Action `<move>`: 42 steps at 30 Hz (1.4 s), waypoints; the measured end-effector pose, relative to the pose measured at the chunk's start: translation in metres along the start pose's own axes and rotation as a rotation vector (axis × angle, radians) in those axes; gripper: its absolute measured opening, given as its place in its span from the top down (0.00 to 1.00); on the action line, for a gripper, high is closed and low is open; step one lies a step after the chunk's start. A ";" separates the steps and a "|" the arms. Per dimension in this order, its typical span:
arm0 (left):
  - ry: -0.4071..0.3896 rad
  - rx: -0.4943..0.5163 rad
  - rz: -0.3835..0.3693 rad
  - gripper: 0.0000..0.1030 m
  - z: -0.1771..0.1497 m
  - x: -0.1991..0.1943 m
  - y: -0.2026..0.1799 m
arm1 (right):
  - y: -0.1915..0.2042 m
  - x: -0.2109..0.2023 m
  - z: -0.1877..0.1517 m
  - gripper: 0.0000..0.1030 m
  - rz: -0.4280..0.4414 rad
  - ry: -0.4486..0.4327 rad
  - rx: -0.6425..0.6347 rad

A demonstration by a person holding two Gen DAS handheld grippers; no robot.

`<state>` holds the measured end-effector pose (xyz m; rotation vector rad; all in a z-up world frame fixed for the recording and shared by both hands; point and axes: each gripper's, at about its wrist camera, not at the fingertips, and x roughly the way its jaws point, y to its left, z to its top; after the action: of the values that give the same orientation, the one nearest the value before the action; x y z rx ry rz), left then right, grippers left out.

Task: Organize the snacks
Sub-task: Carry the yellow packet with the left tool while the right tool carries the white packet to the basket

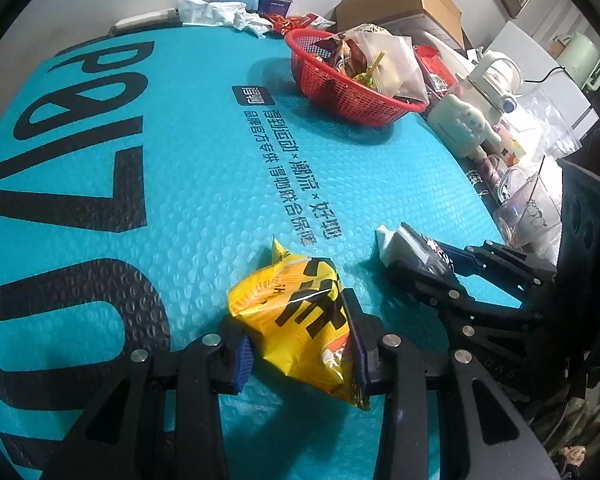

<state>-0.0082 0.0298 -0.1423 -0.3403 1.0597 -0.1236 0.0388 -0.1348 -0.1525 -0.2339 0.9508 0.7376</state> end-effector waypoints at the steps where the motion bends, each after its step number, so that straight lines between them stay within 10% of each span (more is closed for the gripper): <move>1: -0.004 0.004 0.000 0.63 -0.001 -0.002 -0.002 | 0.000 -0.001 -0.001 0.66 0.001 -0.001 0.007; 42: -0.286 0.237 -0.158 0.64 0.060 -0.089 -0.121 | -0.037 -0.167 0.011 0.67 -0.131 -0.337 0.058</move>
<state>0.0084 -0.0483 -0.0013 -0.2181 0.7257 -0.3300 0.0103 -0.2349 -0.0164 -0.1144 0.6288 0.6042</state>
